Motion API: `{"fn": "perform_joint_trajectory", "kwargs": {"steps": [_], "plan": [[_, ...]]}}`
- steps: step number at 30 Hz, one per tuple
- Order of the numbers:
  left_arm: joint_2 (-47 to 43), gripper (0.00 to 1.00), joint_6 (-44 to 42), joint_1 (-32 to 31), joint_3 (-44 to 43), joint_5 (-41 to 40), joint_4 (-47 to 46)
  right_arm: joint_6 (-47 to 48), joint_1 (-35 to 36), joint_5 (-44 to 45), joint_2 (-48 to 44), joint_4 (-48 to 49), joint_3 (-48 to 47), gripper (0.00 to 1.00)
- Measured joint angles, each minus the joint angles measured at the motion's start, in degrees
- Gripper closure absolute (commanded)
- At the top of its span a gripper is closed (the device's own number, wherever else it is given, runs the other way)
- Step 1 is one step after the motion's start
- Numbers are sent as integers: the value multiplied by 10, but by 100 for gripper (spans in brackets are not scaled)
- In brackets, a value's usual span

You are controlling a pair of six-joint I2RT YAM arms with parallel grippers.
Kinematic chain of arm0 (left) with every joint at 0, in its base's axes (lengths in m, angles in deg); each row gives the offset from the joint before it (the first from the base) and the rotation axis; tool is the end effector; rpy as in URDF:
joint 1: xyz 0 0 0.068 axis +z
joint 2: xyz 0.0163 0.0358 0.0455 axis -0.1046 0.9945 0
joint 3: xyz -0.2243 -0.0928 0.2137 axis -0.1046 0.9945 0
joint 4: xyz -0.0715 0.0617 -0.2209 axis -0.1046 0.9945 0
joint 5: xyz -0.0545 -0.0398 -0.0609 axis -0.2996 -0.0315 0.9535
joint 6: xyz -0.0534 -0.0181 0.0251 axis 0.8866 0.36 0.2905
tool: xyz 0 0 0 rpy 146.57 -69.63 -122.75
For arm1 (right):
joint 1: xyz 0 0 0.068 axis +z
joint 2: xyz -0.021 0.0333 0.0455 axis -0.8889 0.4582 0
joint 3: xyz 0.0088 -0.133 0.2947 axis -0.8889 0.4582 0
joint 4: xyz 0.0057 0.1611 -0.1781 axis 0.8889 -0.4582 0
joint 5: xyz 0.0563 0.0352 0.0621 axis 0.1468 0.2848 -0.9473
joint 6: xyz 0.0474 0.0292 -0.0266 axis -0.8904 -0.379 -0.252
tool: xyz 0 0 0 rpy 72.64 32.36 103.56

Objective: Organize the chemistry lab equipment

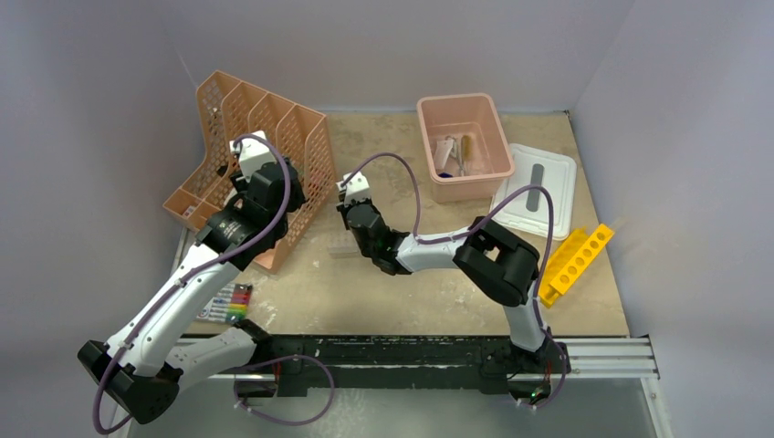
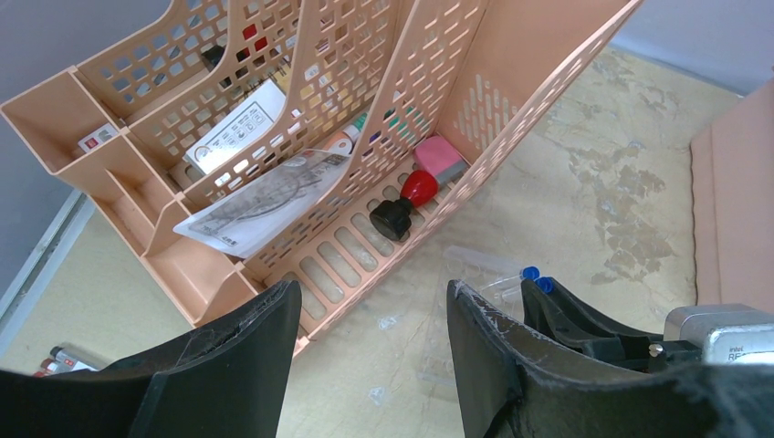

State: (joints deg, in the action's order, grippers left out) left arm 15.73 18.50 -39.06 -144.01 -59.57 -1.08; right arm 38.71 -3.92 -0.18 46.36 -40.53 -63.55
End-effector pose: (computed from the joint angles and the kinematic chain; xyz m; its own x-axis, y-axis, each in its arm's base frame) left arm 0.1495 -0.0586 0.4097 -0.3195 -0.2809 -0.9050 -0.3422 0.9248 -0.1663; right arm 0.2610 0.3759 0.2635 -0.0784 0.0270 -0.9966 -0.3505 0.9350 0.0529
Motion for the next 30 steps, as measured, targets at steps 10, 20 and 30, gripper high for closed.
{"fn": "perform_joint_trajectory", "kwargs": {"steps": [10, 20, 30], "plan": [[6, 41, -2, 0, 0, 0, 0, -17, -1, -2, 0, -7, 0, 88], [11, 41, -5, 0, -2, 3, 0, -19, -1, -2, 28, -3, 2, 84], [13, 41, -6, 0, -10, 3, -1, -18, -1, -3, 34, 5, 1, 69]]}}
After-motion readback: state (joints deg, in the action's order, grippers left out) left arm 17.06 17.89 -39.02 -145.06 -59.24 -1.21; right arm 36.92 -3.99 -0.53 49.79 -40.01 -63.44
